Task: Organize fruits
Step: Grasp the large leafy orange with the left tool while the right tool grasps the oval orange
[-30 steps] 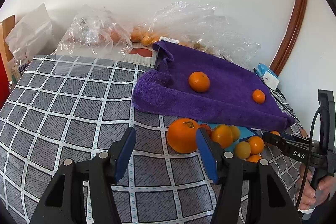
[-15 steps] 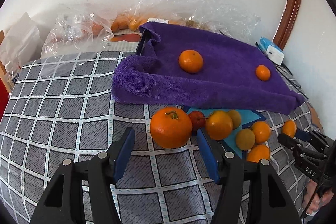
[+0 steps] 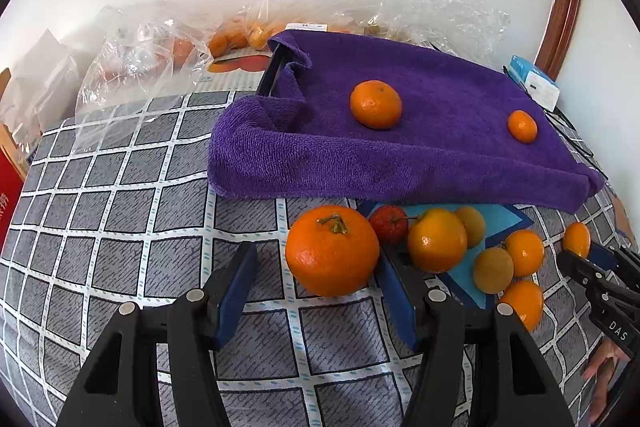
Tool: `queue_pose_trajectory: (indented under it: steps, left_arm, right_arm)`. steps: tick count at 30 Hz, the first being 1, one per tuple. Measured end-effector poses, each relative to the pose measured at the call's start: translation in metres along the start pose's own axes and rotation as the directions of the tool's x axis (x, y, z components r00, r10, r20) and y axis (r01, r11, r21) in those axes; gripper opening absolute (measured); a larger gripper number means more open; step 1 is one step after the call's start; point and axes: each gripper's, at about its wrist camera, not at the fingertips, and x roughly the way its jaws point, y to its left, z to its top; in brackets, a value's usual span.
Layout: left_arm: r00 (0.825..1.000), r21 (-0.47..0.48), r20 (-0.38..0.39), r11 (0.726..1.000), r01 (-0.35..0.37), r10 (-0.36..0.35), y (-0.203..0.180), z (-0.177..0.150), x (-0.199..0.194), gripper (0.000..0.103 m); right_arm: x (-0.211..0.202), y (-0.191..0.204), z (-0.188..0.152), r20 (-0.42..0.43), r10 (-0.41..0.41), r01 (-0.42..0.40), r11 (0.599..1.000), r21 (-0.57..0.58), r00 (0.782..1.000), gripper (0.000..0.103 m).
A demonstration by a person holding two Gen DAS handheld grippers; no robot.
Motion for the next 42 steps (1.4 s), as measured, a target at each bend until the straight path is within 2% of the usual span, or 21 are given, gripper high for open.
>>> queue_pose_trajectory:
  steps: [3,7,9,14,20,27,33,35,37,39,42]
  left_arm:
    - [1.0,-0.007,0.001,1.0,0.006,-0.006,0.002,0.002,0.0,0.059]
    - [0.998,-0.065,0.022,0.996,0.053,-0.052,0.014,-0.001,-0.005,0.056]
    - [0.998,-0.084,0.031,0.994,0.065,-0.063,0.018,-0.003,-0.007,0.04]
    - [0.995,-0.113,0.058,0.99,0.082,-0.075,0.023,-0.008,-0.014,0.04]
    - [0.99,-0.14,0.118,0.986,0.095,-0.079,0.03,-0.013,-0.025,0.04]
    - [0.991,-0.147,0.109,0.985,0.093,-0.077,0.029,-0.01,-0.024,0.04]
    - [0.992,-0.152,0.095,0.984,0.094,-0.08,0.028,-0.008,-0.019,0.04]
    - [0.992,-0.15,0.094,0.984,0.095,-0.082,0.028,-0.008,-0.019,0.04]
    - [0.992,-0.147,0.092,0.985,0.095,-0.082,0.027,-0.008,-0.018,0.04]
    - [0.992,-0.147,0.093,0.984,0.098,-0.085,0.028,-0.008,-0.017,0.04]
    - [0.992,-0.148,0.091,0.984,0.099,-0.086,0.029,-0.008,-0.016,0.04]
  right_arm:
    - [0.0,0.002,0.0,0.0,-0.014,0.014,1.0,-0.006,1.0,0.041]
    - [-0.001,0.001,0.0,0.003,-0.002,0.002,1.0,0.001,1.0,0.041]
    - [-0.001,-0.001,0.0,0.004,0.003,-0.003,1.0,0.006,1.0,0.04]
    - [-0.002,0.004,0.0,0.011,-0.021,0.021,1.0,-0.013,1.0,0.038]
    - [-0.01,-0.006,-0.002,0.047,0.012,-0.013,0.999,0.033,0.999,0.038]
    - [-0.001,-0.003,0.0,0.0,0.0,0.0,1.0,0.025,1.0,0.038]
    - [-0.002,-0.001,0.0,0.001,-0.002,0.002,1.0,0.022,1.0,0.04]
    - [-0.001,-0.002,0.0,0.0,0.003,-0.003,1.0,0.028,1.0,0.041]
    - [-0.001,-0.003,0.001,0.0,0.022,-0.022,0.999,0.035,1.0,0.049]
    - [-0.001,-0.005,0.002,0.001,0.04,-0.04,0.998,0.042,0.999,0.052]
    - [-0.001,-0.005,0.002,0.0,0.034,-0.034,0.998,0.043,0.999,0.053]
